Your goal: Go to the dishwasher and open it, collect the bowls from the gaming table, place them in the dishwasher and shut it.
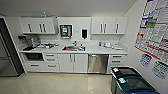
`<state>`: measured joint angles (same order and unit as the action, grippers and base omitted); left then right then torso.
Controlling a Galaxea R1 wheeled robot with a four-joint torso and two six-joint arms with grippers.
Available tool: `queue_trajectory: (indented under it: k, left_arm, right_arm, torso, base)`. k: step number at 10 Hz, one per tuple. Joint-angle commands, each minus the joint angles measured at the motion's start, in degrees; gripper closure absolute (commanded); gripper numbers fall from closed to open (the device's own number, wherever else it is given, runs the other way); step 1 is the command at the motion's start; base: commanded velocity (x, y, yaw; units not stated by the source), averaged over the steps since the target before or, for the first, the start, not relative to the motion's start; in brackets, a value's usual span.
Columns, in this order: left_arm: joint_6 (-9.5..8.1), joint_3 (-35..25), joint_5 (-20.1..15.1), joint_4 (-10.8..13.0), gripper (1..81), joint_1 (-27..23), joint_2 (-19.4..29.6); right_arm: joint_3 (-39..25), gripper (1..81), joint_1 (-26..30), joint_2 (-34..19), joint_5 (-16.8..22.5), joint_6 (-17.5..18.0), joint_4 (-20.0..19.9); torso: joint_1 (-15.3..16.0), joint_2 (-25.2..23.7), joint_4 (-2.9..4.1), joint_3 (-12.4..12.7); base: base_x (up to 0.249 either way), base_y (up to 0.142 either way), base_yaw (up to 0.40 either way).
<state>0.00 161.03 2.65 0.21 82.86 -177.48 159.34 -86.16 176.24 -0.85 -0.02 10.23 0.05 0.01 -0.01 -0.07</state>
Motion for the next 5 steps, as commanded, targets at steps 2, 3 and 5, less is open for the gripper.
queue_trajectory:
  k: [2,3,5]
  left_arm:
    - [0.26,-0.01,-2.56,-0.03,1.0,-3.36,-0.16]
    - [0.26,-0.01,-2.56,-0.12,1.0,-3.36,-0.16]
    - [0.26,-0.01,-2.56,-0.03,1.0,-3.36,-0.16]
  right_arm:
    - [-0.18,1.0,3.14,0.10,2.96,-0.24,0.58]
    - [-0.18,1.0,3.06,0.10,2.88,-0.24,0.50]
    - [-0.18,1.0,3.05,0.10,2.87,-0.24,0.58]
  torso:
    - [0.00,-0.01,0.00,0.00]
    - [0.00,-0.01,0.00,0.00]
    - [-0.02,-0.01,0.00,0.00]
  base:
    - [0.144,0.000,0.000]
    - [0.144,0.000,0.000]
    - [0.144,0.000,0.000]
